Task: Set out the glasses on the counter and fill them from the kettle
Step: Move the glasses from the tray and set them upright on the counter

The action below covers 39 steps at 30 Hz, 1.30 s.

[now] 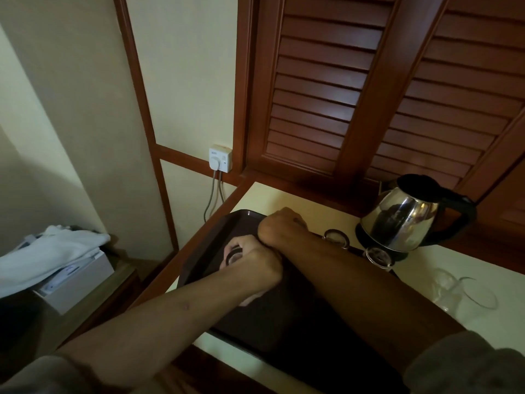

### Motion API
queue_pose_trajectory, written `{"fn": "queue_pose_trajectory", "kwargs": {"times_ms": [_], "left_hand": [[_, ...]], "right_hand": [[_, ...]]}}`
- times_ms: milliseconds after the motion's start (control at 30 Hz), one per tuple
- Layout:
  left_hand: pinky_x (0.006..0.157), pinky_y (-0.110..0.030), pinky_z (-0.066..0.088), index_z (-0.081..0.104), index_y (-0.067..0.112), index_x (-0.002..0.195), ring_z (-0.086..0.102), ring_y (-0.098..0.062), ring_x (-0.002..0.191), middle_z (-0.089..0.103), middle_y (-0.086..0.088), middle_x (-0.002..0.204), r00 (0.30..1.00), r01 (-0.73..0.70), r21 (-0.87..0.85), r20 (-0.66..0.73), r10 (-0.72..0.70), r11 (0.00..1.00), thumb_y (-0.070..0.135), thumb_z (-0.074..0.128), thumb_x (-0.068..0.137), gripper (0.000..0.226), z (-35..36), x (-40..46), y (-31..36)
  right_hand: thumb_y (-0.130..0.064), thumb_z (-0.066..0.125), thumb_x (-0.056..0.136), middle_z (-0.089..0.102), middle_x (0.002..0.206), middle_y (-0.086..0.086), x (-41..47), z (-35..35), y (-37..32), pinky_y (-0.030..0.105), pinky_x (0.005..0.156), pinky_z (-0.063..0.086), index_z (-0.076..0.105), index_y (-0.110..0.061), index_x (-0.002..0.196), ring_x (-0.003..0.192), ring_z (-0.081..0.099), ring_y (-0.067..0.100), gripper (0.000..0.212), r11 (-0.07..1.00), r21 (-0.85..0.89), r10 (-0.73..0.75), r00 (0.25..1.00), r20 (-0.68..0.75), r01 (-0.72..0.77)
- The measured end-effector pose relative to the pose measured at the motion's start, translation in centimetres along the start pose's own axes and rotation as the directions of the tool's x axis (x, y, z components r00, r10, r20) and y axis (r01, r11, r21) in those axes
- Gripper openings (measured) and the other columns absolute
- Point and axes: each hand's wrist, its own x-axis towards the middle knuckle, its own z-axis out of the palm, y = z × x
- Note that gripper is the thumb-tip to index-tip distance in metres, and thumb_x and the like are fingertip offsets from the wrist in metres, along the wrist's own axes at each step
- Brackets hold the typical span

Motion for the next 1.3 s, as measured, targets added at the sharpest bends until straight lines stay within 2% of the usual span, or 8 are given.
{"fn": "queue_pose_trajectory", "kwargs": {"times_ms": [133,267,400,467,533,667,933,1300], "left_hand": [[0.095,-0.037,0.053,0.052,0.026,0.143,0.061,-0.023,0.124,0.060,0.000,0.137,0.980,-0.045,-0.097,-0.197,0.026,0.994,0.041,0.089,0.074,0.080,0.7,-1.8,-1.8],[0.090,-0.034,0.047,0.054,0.024,0.139,0.062,-0.024,0.121,0.066,0.001,0.117,0.962,-0.180,-0.469,-0.267,0.055,0.865,0.039,0.086,0.078,0.070,1.6,-4.6,-4.9],[0.081,-0.038,0.061,0.056,0.020,0.127,0.068,-0.019,0.087,0.068,-0.008,0.107,0.867,-0.479,-0.807,-0.496,0.043,0.345,0.012,0.083,0.078,0.057,2.9,-5.4,-7.2],[0.055,-0.034,0.054,0.059,0.013,0.119,0.062,-0.022,0.060,0.068,-0.014,0.080,0.828,-0.560,-0.828,-0.558,-0.052,-0.024,-0.001,0.076,0.080,0.044,3.6,-5.7,-7.0],[0.060,-0.036,0.047,0.058,0.008,0.120,0.059,-0.031,0.064,0.067,-0.018,0.072,0.807,-0.583,-0.752,-0.579,-0.115,-0.308,-0.007,0.071,0.082,0.043,3.8,-6.0,-6.4],[0.054,-0.031,0.049,0.058,0.011,0.122,0.066,-0.025,0.058,0.068,-0.016,0.078,0.750,-0.609,-0.531,-0.627,-0.211,-0.588,-0.002,0.071,0.087,0.040,2.5,-8.3,-4.3],[0.060,-0.030,0.046,0.066,0.012,0.102,0.064,-0.026,0.067,0.063,-0.015,0.086,0.673,-0.632,-0.339,-0.687,-0.276,-0.697,0.013,0.070,0.090,0.012,-2.9,-14.4,3.6],[0.060,-0.016,0.054,0.067,0.002,0.103,0.070,-0.008,0.067,0.073,-0.003,0.079,0.547,-0.772,-0.346,-0.789,-0.280,-0.533,-0.002,0.081,0.077,0.030,-9.4,-19.0,19.8]], "right_hand": [[-0.028,0.067,0.093,0.067,0.116,0.013,-1.3,0.4,1.5,0.041,0.095,0.053,0.066,-0.009,0.122,0.108,0.066,0.031,0.035,0.975,0.178,-0.087,0.967,-0.238,0.132],[-0.040,0.081,0.083,0.063,0.129,0.010,-4.0,-0.6,5.2,0.035,0.074,0.043,0.053,-0.011,0.136,0.104,0.062,0.028,0.067,0.856,0.455,-0.076,0.930,-0.359,0.246],[-0.048,0.082,0.080,0.063,0.118,0.005,-4.4,0.0,9.0,0.030,0.063,0.045,0.048,-0.012,0.129,0.094,0.062,0.021,0.070,0.538,0.747,-0.043,0.898,-0.439,0.391],[-0.045,0.084,0.078,0.071,0.098,0.005,-4.4,0.5,10.3,0.031,0.057,0.052,0.048,-0.014,0.114,0.081,0.072,0.021,0.060,0.326,0.823,-0.014,0.873,-0.488,0.465],[-0.036,0.086,0.078,0.071,0.084,0.004,-4.9,1.0,11.3,0.028,0.050,0.051,0.051,-0.012,0.109,0.064,0.069,0.016,0.053,0.068,0.860,0.030,0.861,-0.508,0.505],[-0.022,0.081,0.077,0.072,0.096,0.013,-6.6,2.4,13.1,0.042,0.070,0.058,0.061,-0.013,0.112,0.079,0.072,0.030,0.041,-0.421,0.768,0.051,0.858,-0.511,0.483],[-0.039,0.073,0.078,0.071,0.089,0.009,-11.1,9.6,17.8,0.048,0.086,0.050,0.062,-0.013,0.108,0.089,0.068,0.030,0.042,-0.711,0.556,0.065,0.827,-0.559,0.432],[-0.034,0.074,0.073,0.071,0.078,0.004,-17.2,24.4,27.5,0.036,0.062,0.056,0.062,-0.016,0.101,0.072,0.069,0.021,0.035,-0.678,0.473,0.273,0.790,-0.548,0.563]]}}
